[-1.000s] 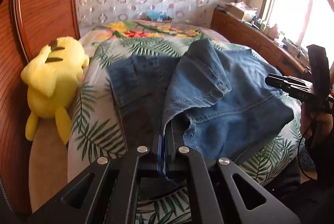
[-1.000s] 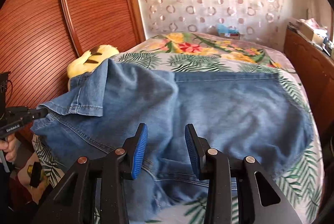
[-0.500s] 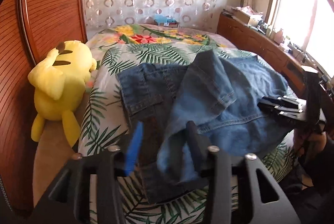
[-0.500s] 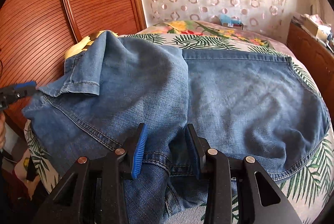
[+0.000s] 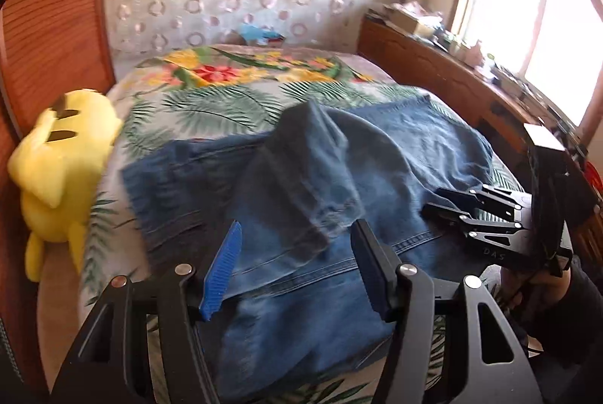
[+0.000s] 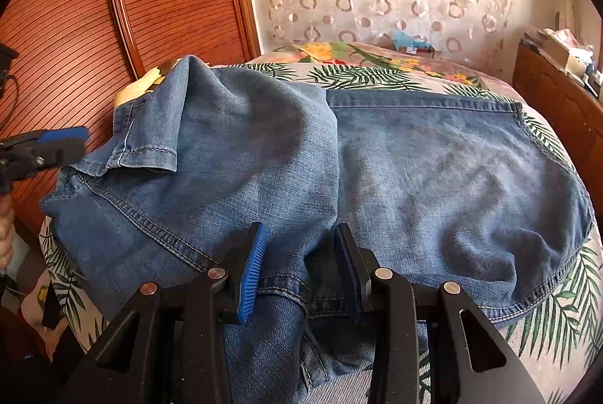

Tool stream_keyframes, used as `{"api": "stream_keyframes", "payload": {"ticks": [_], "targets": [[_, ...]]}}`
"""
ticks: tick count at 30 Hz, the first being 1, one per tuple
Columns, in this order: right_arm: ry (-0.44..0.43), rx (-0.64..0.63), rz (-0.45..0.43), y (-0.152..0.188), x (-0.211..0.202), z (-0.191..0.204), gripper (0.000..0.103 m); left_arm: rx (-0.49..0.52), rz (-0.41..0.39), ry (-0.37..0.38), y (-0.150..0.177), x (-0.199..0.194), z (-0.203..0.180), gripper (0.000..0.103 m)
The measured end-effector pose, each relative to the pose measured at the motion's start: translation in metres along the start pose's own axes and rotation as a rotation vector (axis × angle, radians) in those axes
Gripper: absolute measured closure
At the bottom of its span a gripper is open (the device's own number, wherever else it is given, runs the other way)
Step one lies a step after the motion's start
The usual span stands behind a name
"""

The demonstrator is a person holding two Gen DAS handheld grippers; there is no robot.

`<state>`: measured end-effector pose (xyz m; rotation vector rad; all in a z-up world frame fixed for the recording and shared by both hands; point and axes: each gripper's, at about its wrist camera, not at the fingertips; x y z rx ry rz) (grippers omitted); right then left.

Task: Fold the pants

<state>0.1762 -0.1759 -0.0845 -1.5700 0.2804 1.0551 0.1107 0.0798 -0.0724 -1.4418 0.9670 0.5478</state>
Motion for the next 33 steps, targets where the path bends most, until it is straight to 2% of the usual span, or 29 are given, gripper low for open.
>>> {"api": "stream_keyframes", "payload": {"ticks": [3, 4, 6, 8, 9, 10, 11, 18, 22, 24, 30, 33], "targets": [[-0.004, 0.002, -0.001, 0.001, 0.000, 0.000, 0.064, 0.053, 0.045, -0.016, -0.006, 0.019, -0.013, 0.042], [-0.004, 0.002, -0.001, 0.001, -0.001, -0.001, 0.064, 0.073, 0.058, -0.031, -0.007, 0.025, -0.016, 0.046], [-0.006, 0.002, -0.002, 0.001, 0.000, -0.001, 0.064, 0.104, 0.084, -0.091, -0.008, 0.036, -0.021, 0.056], [-0.006, 0.002, -0.004, 0.001, -0.001, -0.002, 0.064, 0.120, 0.087, -0.133, -0.009, 0.040, -0.021, 0.078], [-0.007, 0.003, -0.005, 0.002, -0.001, -0.002, 0.064, 0.120, 0.075, -0.149, -0.009, 0.038, -0.019, 0.085], [-0.008, 0.003, -0.006, 0.002, -0.001, -0.002, 0.064, 0.118, 0.056, -0.148, -0.009, 0.035, -0.016, 0.092], [-0.009, 0.004, -0.007, 0.003, -0.001, -0.002, 0.064, 0.114, 0.039, -0.135, -0.010, 0.030, -0.011, 0.092], [-0.007, 0.003, -0.008, 0.003, -0.001, -0.002, 0.064, 0.019, -0.033, -0.189, -0.026, -0.004, 0.040, 0.092], [-0.007, 0.002, -0.008, 0.003, -0.001, -0.002, 0.064, -0.018, -0.039, -0.213, -0.032, -0.011, 0.068, 0.092], [-0.008, 0.001, -0.007, 0.003, -0.001, -0.002, 0.064, -0.040, -0.023, -0.189, -0.033, -0.009, 0.081, 0.092], [-0.007, 0.000, -0.003, 0.003, -0.001, -0.001, 0.064, -0.067, 0.030, -0.203, -0.016, -0.001, 0.092, 0.075], [-0.009, 0.003, 0.001, 0.003, 0.000, -0.001, 0.064, -0.083, 0.034, -0.218, -0.002, -0.003, 0.095, 0.058]]}}
Point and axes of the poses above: each gripper's, at about its wrist camera, not at the fingertips, and x roughly the way its jaws point, z to its left, y to its underside, and after that the axes turned 10 degrees about z, right-handed
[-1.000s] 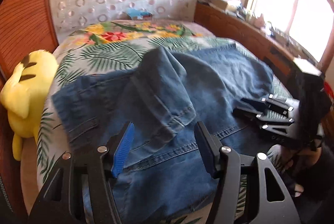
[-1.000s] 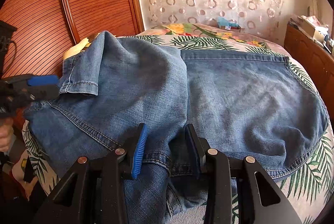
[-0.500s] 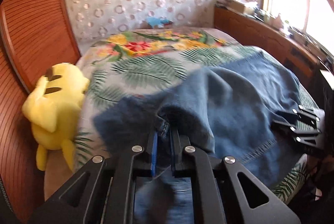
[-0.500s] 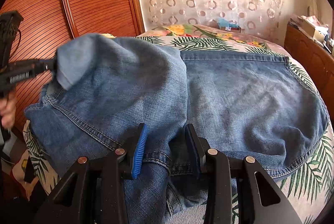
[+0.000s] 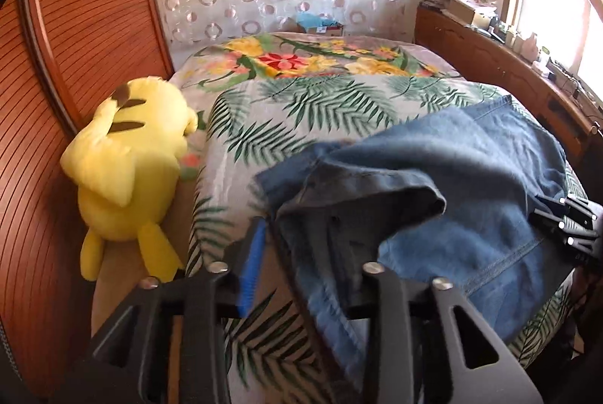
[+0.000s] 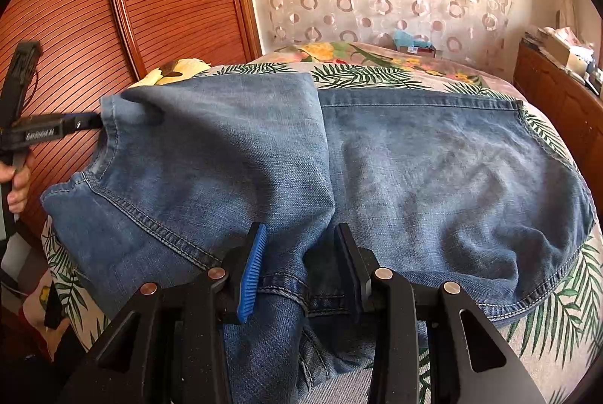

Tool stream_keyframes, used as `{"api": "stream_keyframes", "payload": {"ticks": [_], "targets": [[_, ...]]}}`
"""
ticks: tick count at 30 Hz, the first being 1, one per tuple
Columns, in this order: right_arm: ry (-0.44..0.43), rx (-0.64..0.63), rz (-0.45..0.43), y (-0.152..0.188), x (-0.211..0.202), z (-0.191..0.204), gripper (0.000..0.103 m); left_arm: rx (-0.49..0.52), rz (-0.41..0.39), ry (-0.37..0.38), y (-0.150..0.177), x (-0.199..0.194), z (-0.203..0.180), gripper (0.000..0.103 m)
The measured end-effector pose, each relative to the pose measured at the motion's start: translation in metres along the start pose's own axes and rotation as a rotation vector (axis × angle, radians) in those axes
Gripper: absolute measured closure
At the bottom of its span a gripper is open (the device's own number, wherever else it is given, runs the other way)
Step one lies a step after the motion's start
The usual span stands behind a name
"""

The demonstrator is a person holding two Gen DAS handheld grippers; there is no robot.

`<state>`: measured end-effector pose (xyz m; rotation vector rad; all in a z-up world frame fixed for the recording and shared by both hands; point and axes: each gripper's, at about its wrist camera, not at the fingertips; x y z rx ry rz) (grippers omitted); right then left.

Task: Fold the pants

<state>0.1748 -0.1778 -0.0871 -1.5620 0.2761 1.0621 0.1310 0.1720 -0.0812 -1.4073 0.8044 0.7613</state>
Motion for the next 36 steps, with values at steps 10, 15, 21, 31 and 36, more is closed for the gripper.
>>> {"api": "stream_keyframes", "payload": {"ticks": [10, 15, 21, 31, 36], "targets": [[0.020, -0.006, -0.011, 0.001, -0.002, 0.003, 0.064, 0.011, -0.052, 0.145, 0.035, -0.026, -0.026, 0.055], [0.024, -0.008, -0.016, 0.003, -0.002, 0.006, 0.064, 0.065, -0.008, 0.185, 0.043, -0.017, -0.054, 0.057], [0.018, -0.014, -0.024, 0.005, -0.005, 0.006, 0.064, 0.014, 0.034, 0.199, 0.047, -0.002, -0.053, 0.086], [0.001, -0.016, -0.036, 0.008, -0.013, 0.000, 0.064, 0.038, -0.064, 0.192, 0.078, -0.065, -0.053, 0.090], [-0.011, -0.030, -0.050, 0.005, -0.032, 0.001, 0.064, 0.025, -0.043, 0.166, 0.091, -0.069, -0.044, 0.090]]}}
Point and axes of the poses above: each gripper's, at about its wrist camera, not at the fingertips, and x roughly the way its jaws point, z to its left, y to its underside, and after that the axes turned 10 degrees about z, right-handed
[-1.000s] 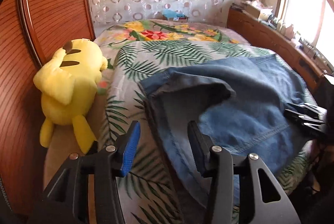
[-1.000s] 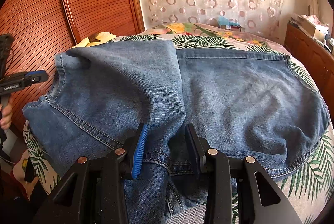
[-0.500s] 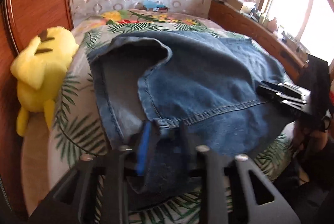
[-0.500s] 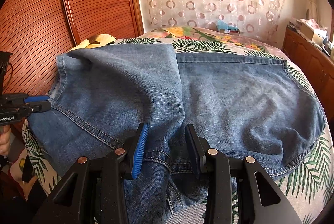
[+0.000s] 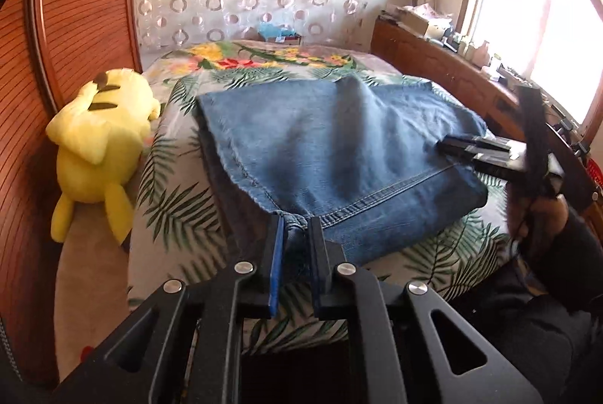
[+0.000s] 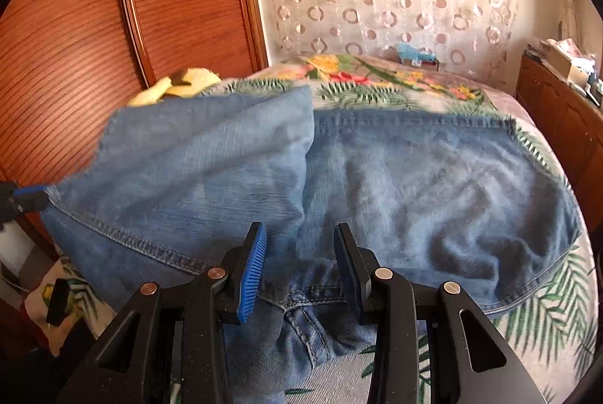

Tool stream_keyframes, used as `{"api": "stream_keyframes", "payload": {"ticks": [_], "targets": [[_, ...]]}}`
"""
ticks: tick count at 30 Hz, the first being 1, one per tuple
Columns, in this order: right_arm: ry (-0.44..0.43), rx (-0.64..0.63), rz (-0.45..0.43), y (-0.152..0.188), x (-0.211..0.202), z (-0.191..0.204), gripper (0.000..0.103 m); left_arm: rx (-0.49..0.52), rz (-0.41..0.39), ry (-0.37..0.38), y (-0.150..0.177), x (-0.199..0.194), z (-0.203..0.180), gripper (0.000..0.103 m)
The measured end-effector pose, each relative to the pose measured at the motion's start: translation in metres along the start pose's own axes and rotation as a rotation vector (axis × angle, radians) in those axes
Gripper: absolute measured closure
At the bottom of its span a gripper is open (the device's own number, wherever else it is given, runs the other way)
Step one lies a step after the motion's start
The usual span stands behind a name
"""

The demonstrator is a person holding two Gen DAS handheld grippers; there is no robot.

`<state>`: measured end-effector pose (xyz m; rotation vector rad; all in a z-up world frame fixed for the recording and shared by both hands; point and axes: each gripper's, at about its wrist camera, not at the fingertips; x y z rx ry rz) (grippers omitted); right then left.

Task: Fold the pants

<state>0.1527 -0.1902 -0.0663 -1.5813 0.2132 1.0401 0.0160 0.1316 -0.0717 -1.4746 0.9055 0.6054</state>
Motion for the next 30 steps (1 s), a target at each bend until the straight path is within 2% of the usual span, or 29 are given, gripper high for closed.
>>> {"api": "stream_keyframes", "payload": {"ticks": [7, 9, 12, 18, 19, 20, 25, 26, 27, 28, 30], "targets": [[-0.020, -0.025, 0.005, 0.000, -0.010, 0.005, 0.064, -0.027, 0.008, 0.003, -0.002, 0.006, 0.003, 0.086], [-0.021, -0.020, 0.021, 0.003, -0.006, 0.004, 0.064, -0.021, 0.000, -0.019, -0.007, 0.005, 0.001, 0.077], [-0.021, -0.015, 0.048, 0.005, 0.000, 0.005, 0.064, -0.007, -0.018, -0.043, -0.016, 0.003, -0.001, 0.057], [-0.016, -0.001, 0.093, 0.012, 0.010, 0.000, 0.065, 0.027, -0.044, -0.059, -0.037, 0.006, -0.009, 0.055], [-0.021, 0.000, 0.093, 0.012, 0.010, 0.000, 0.082, 0.031, -0.045, -0.057, -0.040, 0.008, -0.011, 0.054], [-0.038, -0.004, 0.102, 0.013, 0.010, 0.001, 0.092, 0.032, -0.048, -0.054, -0.044, 0.010, -0.012, 0.054], [-0.037, 0.004, 0.078, 0.018, -0.002, 0.000, 0.096, 0.047, -0.049, -0.049, -0.055, 0.019, -0.020, 0.052], [-0.042, 0.009, 0.077, 0.018, -0.003, -0.001, 0.096, 0.049, -0.047, -0.045, -0.057, 0.022, -0.022, 0.034], [-0.046, 0.012, 0.075, 0.020, -0.004, -0.001, 0.096, 0.045, -0.049, -0.039, -0.058, 0.023, -0.023, 0.024], [-0.051, 0.016, 0.071, 0.020, -0.004, -0.002, 0.096, 0.040, -0.056, -0.029, -0.059, 0.024, -0.024, 0.018], [-0.060, 0.033, 0.063, 0.023, -0.006, -0.006, 0.096, 0.034, -0.057, -0.016, -0.063, 0.027, -0.026, 0.018]]}}
Point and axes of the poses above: each gripper's, at about its wrist camera, not at the fingertips, and x roughly the way its jaws point, z to its left, y to its underside, and after that the axes turned 10 degrees about z, right-handed
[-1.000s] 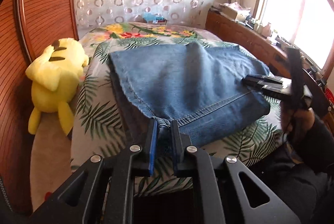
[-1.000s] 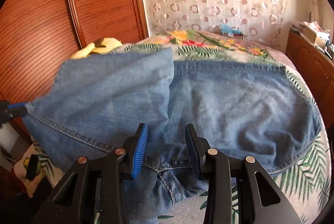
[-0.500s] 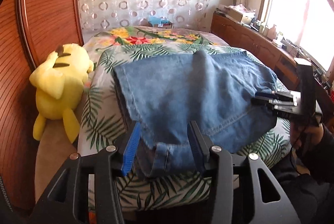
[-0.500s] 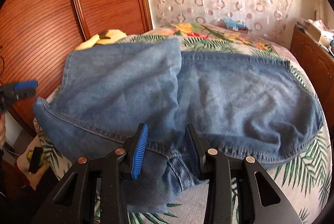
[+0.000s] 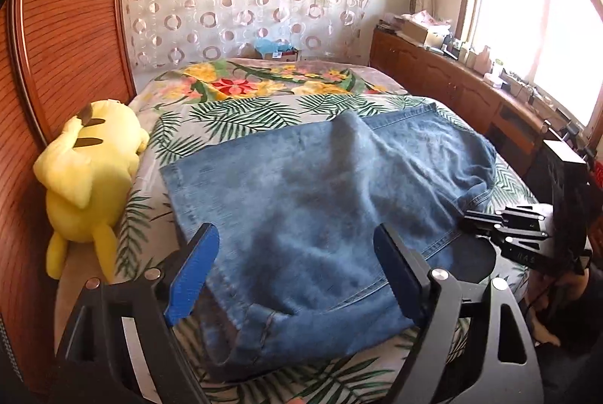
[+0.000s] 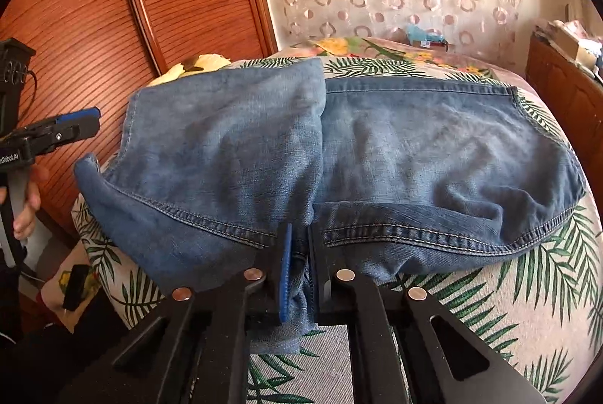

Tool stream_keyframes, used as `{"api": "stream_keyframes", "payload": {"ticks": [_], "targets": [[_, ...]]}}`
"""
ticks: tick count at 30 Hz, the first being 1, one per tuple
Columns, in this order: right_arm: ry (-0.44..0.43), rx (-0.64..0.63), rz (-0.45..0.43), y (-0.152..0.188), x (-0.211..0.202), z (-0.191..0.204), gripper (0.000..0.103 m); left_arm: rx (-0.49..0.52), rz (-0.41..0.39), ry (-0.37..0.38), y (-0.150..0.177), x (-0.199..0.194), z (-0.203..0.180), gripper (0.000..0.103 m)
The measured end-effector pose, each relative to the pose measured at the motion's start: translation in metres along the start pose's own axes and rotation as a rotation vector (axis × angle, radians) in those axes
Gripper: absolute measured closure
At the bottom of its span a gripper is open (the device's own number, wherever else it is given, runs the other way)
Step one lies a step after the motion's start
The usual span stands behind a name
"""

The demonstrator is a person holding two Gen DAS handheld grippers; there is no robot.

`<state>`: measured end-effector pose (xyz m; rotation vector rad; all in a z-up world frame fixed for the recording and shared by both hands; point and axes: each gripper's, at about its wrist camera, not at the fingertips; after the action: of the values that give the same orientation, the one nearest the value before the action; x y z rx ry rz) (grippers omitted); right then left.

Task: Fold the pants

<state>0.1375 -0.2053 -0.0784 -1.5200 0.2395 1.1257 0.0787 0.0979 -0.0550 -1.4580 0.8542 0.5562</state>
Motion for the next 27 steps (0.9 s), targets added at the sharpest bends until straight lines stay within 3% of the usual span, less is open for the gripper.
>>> {"api": "stream_keyframes", "payload": {"ticks": [12, 15, 17, 19, 27], "targets": [[0.100, 0.083, -0.069, 0.014, -0.040, -0.043, 0.081, 0.029, 0.007, 0.010, -0.013, 0.018, -0.024, 0.018], [0.136, 0.112, -0.081, 0.016, -0.049, -0.059, 0.072, 0.034, 0.014, 0.016, -0.014, 0.024, -0.028, 0.018], [0.159, 0.128, -0.087, 0.017, -0.054, -0.068, 0.059, 0.038, 0.018, 0.019, -0.014, 0.028, -0.032, 0.018], [0.181, 0.147, -0.090, 0.018, -0.059, -0.078, 0.053, 0.043, 0.022, 0.021, -0.015, 0.031, -0.035, 0.018], [0.268, 0.255, -0.088, 0.022, -0.073, -0.121, 0.053, 0.070, 0.026, 0.038, -0.017, 0.037, -0.052, 0.018]]}}
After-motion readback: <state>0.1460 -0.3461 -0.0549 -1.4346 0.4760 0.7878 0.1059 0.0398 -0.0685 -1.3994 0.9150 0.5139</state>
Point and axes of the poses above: each gripper's, at about its wrist camera, not at the fingertips, and x roughly the way its jaws point, z to its left, y to its underside, and after that the axes turned 10 degrees about z, right-handed
